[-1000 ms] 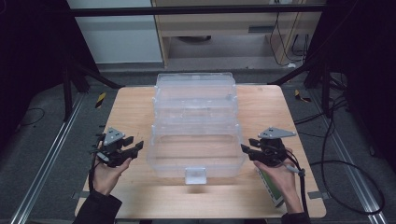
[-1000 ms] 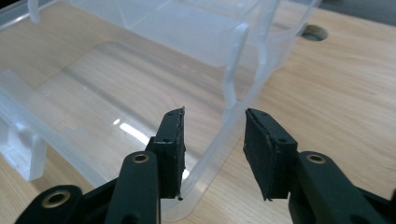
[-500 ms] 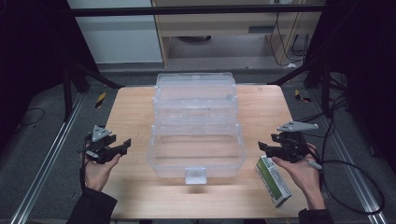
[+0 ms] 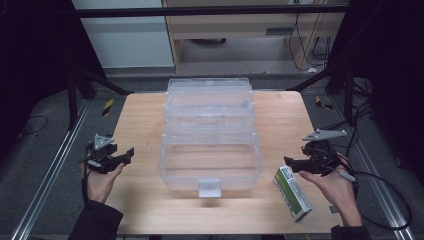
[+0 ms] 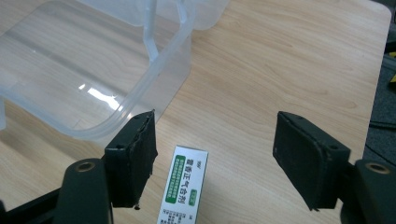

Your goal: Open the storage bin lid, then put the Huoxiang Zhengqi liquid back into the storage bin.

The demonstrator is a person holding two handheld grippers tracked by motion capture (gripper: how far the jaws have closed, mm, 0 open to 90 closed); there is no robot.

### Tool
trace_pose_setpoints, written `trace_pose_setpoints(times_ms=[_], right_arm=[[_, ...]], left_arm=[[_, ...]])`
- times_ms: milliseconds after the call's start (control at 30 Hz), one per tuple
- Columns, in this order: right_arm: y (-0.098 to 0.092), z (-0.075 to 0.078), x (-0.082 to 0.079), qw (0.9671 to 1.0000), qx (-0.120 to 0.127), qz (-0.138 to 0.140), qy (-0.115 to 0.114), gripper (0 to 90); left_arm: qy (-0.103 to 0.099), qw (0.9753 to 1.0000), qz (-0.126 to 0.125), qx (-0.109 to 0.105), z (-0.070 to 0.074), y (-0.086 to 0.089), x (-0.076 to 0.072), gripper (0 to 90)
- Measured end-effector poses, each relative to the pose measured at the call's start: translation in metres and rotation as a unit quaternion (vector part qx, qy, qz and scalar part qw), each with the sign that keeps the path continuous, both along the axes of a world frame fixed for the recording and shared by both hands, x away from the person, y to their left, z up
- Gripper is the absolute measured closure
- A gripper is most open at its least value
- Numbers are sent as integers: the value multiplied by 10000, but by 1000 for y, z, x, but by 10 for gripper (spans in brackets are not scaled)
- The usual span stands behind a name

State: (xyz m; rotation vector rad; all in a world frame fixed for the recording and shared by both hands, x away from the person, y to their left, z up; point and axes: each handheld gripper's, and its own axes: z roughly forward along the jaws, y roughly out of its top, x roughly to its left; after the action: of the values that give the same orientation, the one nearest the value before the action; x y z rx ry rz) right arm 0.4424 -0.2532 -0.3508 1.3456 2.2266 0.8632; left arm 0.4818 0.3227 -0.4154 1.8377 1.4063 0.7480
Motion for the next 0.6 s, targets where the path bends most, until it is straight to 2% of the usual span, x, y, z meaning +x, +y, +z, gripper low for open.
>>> trace_pose_setpoints(times_ms=[167,200,267,300,567,600], right_arm=[[0,-1,0,9998,-79,3,164,290],[1,-2,1,9995,-134,5,283,289],[2,-2,1,9994,-152,4,310,289],[3,-3,1,9990,-157,10,422,291],[5,-5,-1,9977,-258,-1,627,302],[4,-7,-1,9969,-287,4,733,312]], left_arm=[[36,10000,25,34,-2,2,1,334],[54,10000,31,38,-2,3,2,334],[82,9999,61,87,-4,3,3,333],[105,9998,74,158,-5,3,4,332],[165,9996,108,185,-9,5,7,329],[164,9997,104,173,-9,5,9,329]])
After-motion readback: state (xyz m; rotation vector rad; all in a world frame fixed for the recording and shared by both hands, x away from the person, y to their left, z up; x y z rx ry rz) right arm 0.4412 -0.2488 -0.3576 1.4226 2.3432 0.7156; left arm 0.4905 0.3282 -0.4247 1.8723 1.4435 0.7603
